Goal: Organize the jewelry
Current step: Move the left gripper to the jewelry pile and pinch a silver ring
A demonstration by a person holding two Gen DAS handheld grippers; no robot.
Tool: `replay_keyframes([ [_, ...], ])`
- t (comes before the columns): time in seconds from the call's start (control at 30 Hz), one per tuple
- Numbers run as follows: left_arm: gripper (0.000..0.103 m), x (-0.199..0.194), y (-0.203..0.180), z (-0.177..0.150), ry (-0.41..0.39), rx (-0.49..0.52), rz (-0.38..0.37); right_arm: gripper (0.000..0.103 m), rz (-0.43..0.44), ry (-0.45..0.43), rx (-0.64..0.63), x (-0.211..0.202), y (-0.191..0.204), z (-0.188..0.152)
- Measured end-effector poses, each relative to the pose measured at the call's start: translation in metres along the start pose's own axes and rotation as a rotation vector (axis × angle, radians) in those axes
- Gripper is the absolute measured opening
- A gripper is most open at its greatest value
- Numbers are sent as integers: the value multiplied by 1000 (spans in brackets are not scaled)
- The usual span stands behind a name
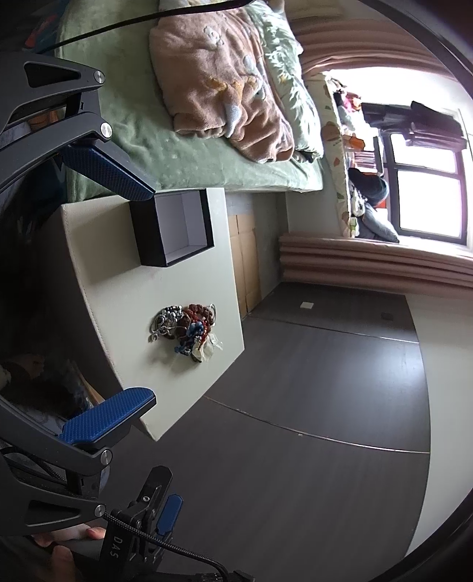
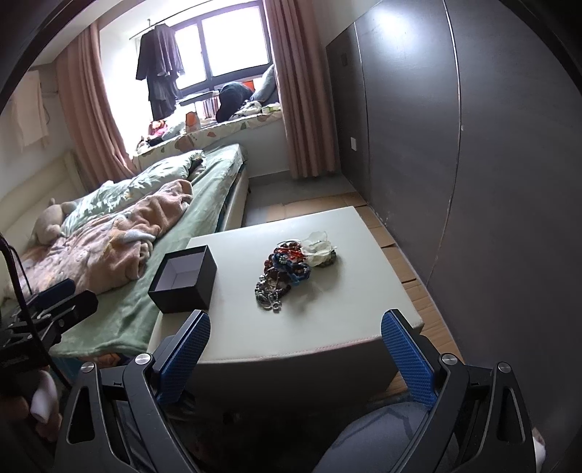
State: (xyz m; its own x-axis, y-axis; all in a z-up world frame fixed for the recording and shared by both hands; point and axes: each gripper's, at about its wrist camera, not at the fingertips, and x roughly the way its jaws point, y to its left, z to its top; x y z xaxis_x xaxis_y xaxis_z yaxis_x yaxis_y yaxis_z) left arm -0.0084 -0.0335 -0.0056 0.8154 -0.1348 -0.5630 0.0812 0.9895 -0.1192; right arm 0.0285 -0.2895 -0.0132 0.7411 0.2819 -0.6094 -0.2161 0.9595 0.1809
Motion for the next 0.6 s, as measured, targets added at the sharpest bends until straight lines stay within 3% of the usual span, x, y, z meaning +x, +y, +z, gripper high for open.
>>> replay_keyframes([
  [0.37, 102, 25, -19, 6, 29, 12, -28, 96, -30, 10, 56, 10, -37, -6],
  [0.53, 95, 46, -29, 8, 68, 23, -52, 96, -12, 34, 87, 25, -54, -8],
  [0.6, 86, 55, -31, 7, 100, 17, -67, 96, -22, 37, 92, 30, -59, -8],
])
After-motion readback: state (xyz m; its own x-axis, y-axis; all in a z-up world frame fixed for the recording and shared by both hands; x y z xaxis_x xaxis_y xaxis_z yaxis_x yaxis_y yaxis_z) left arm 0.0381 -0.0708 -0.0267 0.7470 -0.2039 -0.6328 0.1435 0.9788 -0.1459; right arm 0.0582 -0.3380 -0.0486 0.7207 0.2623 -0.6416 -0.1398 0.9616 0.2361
